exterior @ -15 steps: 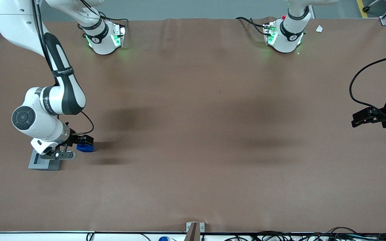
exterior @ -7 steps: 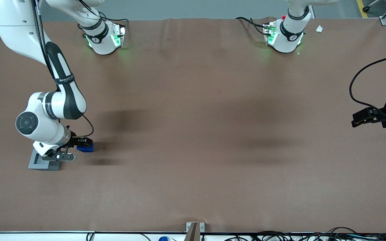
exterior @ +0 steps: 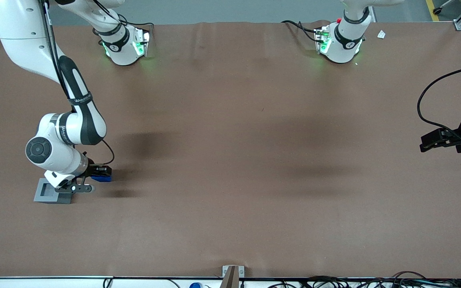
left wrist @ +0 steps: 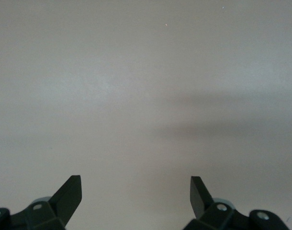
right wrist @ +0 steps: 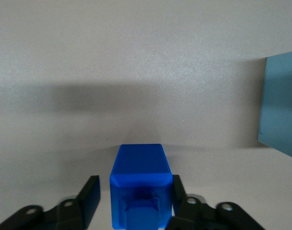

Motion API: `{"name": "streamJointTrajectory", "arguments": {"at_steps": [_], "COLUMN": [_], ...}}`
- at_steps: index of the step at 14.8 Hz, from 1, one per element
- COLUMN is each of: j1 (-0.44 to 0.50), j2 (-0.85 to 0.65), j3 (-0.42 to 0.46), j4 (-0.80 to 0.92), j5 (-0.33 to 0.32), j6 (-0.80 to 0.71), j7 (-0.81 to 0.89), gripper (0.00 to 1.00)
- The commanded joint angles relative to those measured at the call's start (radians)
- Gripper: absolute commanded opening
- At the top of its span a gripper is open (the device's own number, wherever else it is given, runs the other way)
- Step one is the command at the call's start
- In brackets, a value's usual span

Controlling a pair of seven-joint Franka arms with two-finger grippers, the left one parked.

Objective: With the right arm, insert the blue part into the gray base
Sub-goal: 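Lift the blue block and carry it over the gray base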

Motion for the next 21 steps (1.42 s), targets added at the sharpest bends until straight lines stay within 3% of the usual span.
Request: {"name": "streamJointTrajectory", "arguments": {"at_steps": [1,3,12,15,21], "j1": [-0.015,-0.016,-0.044,-0.116,-0.122], "j2": [0.004,0.002,-0.009,-0.001,-0.006], "j3": [0.008,0.008,0.008,0.014,0.014], "j4": [-0.002,0.0,0.062,0.136,0.298], "j5": [-0.011,-0.011,0.004,0.004,0.006], "j6": [0.005,0.001,-0.016,-0.087,-0.278], "j7": [-0.002,-0.004,0.013,-0.02,-0.05], "gripper": [0.19,0.04,0.0,0.0,0.01]}}
